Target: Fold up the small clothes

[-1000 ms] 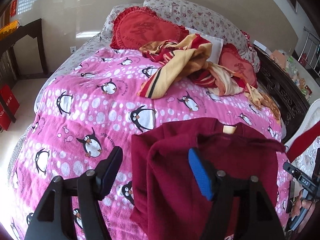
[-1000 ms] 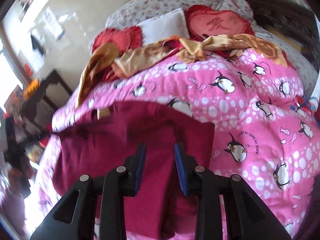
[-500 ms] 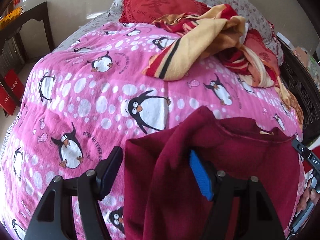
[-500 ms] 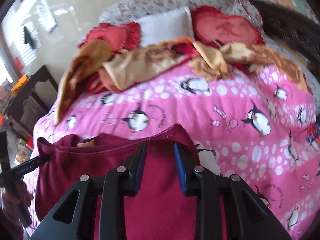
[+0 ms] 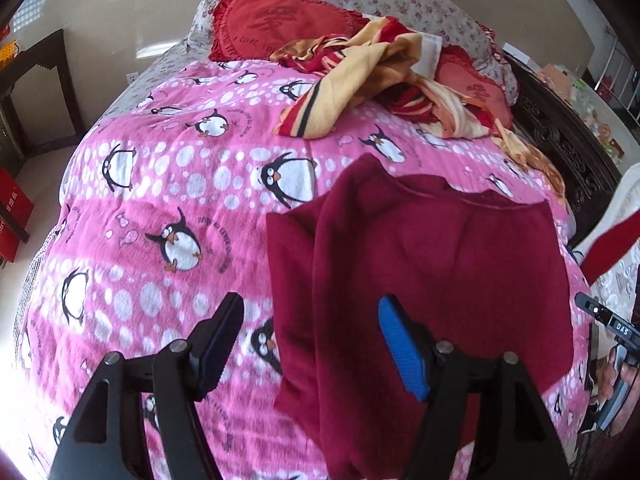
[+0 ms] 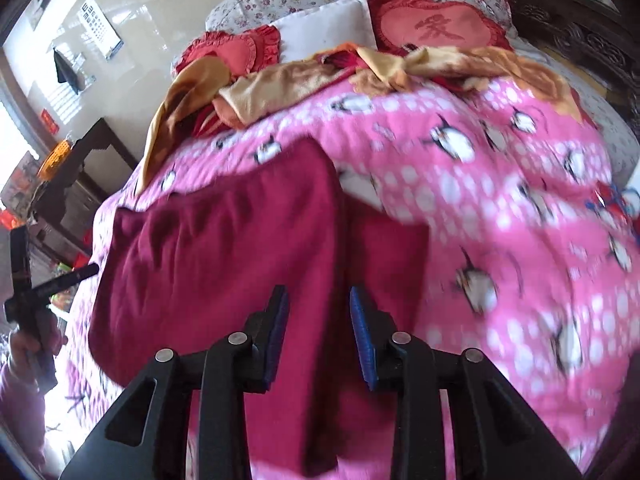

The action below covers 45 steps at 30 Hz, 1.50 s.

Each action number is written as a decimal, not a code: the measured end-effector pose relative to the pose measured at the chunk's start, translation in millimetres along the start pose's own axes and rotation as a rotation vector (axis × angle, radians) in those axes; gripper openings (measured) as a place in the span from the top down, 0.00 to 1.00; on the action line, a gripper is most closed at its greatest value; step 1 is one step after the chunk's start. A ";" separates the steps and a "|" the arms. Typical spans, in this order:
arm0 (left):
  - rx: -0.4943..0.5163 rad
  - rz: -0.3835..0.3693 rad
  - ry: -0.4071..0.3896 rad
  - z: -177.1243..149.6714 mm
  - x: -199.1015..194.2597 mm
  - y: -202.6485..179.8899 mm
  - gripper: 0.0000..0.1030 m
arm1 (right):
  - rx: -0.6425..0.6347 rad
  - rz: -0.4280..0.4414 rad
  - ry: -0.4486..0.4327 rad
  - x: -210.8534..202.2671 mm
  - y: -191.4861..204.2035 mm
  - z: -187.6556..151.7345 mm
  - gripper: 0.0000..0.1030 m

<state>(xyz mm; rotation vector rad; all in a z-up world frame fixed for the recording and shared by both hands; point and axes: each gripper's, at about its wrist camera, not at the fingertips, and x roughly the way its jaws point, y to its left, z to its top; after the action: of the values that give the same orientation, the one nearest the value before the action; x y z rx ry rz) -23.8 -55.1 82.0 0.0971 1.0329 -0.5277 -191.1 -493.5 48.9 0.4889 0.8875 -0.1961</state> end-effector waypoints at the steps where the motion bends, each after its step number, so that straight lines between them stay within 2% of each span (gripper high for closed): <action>1: 0.006 -0.007 0.003 -10.0 -6.1 0.2 0.28 | 0.007 0.007 0.007 -4.9 -2.6 -10.8 0.85; 6: -0.030 -0.085 0.077 -58.6 -14.8 3.8 0.28 | 0.002 0.059 0.037 -15.6 -1.3 -51.5 0.85; 9: -0.024 -0.073 0.104 -76.9 -6.5 2.9 0.28 | -0.008 0.055 0.061 -9.1 3.0 -67.3 0.85; 12: -0.022 -0.085 0.090 -83.6 -1.8 3.0 0.30 | 0.016 0.063 0.080 4.6 1.2 -73.7 0.85; 13: -0.019 -0.087 0.101 -84.5 -0.2 3.6 0.33 | 0.030 0.072 0.088 8.2 0.0 -74.6 0.86; 14: -0.018 -0.102 0.116 -84.6 0.8 4.9 0.45 | 0.036 0.075 0.084 8.5 0.3 -74.9 0.95; 15: -0.020 -0.129 0.129 -85.3 0.5 5.6 0.57 | 0.024 0.074 0.072 5.8 2.2 -74.5 1.00; 17: -0.004 -0.151 0.133 -85.7 -4.6 5.6 0.64 | 0.000 0.066 0.045 -3.9 5.2 -73.7 1.00; 22: 0.057 -0.155 0.114 -93.2 -18.1 2.6 0.61 | 0.019 0.075 -0.027 -35.6 -2.8 -70.8 1.00; 24: 0.079 -0.149 0.117 -98.2 -17.3 2.0 0.53 | 0.042 0.061 0.006 -26.0 -6.7 -76.5 1.00; 27: 0.088 -0.142 0.106 -101.8 -16.4 2.5 0.51 | 0.027 0.024 0.053 -11.1 -4.7 -84.0 1.00; 31: 0.120 -0.160 0.114 -99.7 -10.9 -1.8 0.51 | 0.130 0.102 0.042 -12.8 -18.1 -85.2 1.00; 32: 0.129 -0.162 0.118 -99.4 -9.5 -2.7 0.52 | 0.159 0.113 0.047 -12.7 -22.3 -84.7 0.96; 33: 0.134 -0.170 0.119 -99.1 -7.9 -2.7 0.55 | 0.183 0.120 0.053 -12.1 -24.8 -84.1 0.89; 36: 0.120 -0.224 0.132 -96.6 0.2 -0.8 0.68 | 0.200 0.146 0.053 -11.2 -25.9 -78.6 0.89; 39: 0.105 -0.257 0.139 -99.2 7.6 -0.7 0.80 | 0.122 0.127 0.062 -4.6 -12.9 -73.2 0.89; 40: 0.113 -0.254 0.131 -100.5 7.5 -1.7 0.80 | 0.088 0.104 0.079 -0.3 -7.4 -71.6 0.92; 41: 0.124 -0.252 0.124 -101.7 6.1 -2.3 0.82 | 0.064 0.084 0.085 1.2 -3.8 -71.3 1.00; 44: 0.138 -0.269 0.129 -101.1 2.2 0.1 0.91 | 0.031 0.064 0.071 -6.3 -0.1 -67.5 1.00; 45: 0.138 -0.273 0.130 -100.0 0.9 1.7 0.91 | 0.020 0.062 0.058 -12.0 -0.2 -65.3 1.00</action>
<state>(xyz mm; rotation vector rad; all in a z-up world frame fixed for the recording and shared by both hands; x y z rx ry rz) -101.9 -22.0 29.0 0.1147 1.1438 -0.8502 -244.1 -462.4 23.6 0.5424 0.9264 -0.1351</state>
